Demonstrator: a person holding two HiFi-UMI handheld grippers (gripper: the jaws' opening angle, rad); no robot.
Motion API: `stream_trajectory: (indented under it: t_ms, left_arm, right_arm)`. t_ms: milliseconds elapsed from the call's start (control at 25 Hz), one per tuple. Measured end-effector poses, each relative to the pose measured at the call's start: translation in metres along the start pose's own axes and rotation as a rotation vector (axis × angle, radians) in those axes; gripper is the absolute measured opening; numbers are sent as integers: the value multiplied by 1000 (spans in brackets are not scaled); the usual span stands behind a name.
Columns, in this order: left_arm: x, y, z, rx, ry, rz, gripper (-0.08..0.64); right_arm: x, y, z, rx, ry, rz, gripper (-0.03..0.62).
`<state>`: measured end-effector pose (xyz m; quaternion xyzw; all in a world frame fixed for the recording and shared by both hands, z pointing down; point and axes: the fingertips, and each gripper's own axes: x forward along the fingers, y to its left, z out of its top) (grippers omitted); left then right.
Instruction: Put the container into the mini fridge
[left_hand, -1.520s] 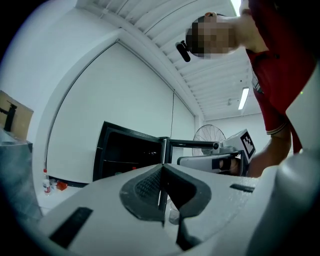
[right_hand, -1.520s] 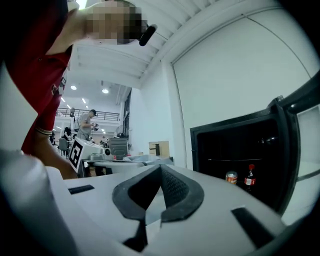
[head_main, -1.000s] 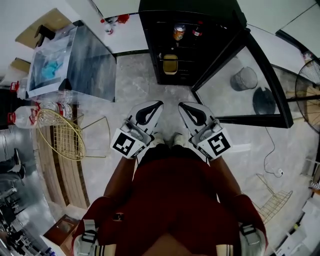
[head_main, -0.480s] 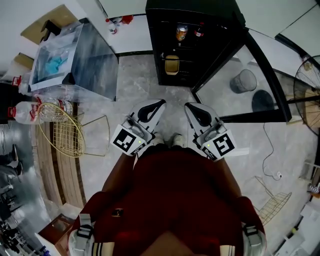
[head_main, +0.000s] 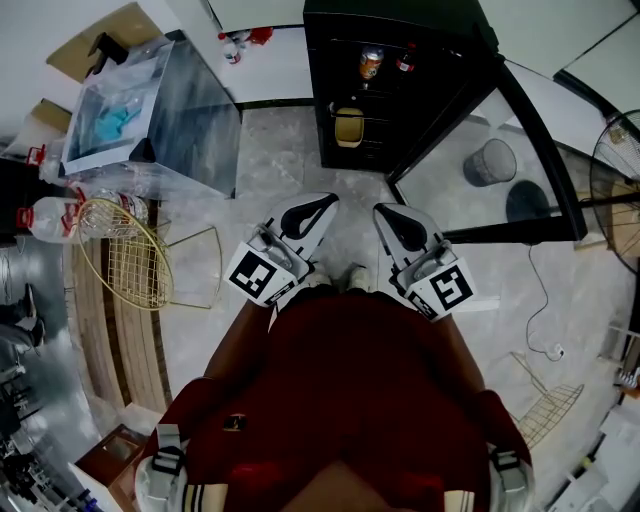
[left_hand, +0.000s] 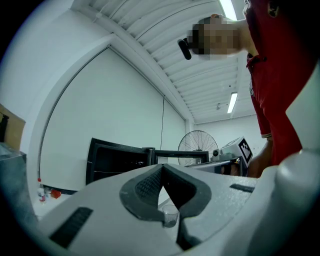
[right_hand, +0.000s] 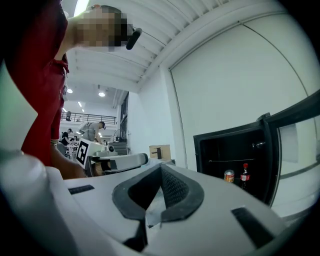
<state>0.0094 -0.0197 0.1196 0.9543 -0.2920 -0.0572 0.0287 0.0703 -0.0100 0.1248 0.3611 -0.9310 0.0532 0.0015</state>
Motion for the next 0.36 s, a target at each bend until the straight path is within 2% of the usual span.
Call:
stream_trajectory:
  t_ms: [360]
  left_arm:
    - [-1,1,2,-11,-14,-10,6]
  right_arm:
    - [1,3,1,-5,0,-12,-2]
